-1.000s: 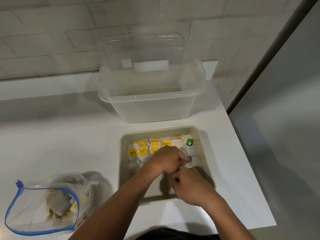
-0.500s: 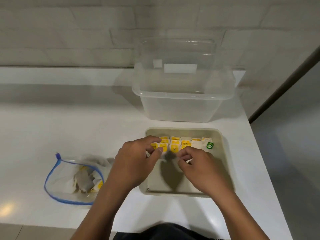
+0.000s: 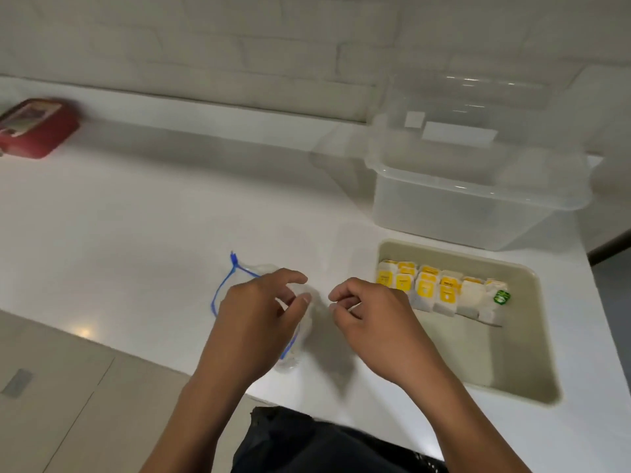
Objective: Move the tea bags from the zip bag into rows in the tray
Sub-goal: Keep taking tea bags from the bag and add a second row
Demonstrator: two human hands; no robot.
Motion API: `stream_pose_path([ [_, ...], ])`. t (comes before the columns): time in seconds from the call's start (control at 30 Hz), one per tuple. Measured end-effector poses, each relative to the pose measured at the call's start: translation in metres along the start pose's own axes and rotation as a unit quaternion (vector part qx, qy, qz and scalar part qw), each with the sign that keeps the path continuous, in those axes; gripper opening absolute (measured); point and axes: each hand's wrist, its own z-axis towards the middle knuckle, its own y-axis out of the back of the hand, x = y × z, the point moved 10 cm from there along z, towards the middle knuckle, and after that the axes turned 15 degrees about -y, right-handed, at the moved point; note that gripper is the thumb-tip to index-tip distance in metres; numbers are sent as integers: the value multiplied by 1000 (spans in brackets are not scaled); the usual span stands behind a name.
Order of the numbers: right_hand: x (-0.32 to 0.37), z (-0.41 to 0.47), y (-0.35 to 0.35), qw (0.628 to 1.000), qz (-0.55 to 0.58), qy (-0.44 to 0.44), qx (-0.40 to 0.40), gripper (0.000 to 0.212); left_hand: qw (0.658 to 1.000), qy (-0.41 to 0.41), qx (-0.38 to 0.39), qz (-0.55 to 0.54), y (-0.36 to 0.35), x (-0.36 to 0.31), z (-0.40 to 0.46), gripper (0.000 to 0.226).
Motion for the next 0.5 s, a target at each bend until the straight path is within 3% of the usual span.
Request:
stream_pose_path([
  [0.17, 33, -3, -51, 998, 24, 18, 48, 21, 999, 44, -4, 32, 17, 51, -23, 16],
  [0.3, 42, 0, -93, 995, -11, 12, 101, 31, 994, 69, 40, 73, 10, 74, -27, 23],
  [0.5, 23, 15, -122, 980, -181, -34, 74, 24, 974, 21, 195, 112, -25, 79, -24, 32],
])
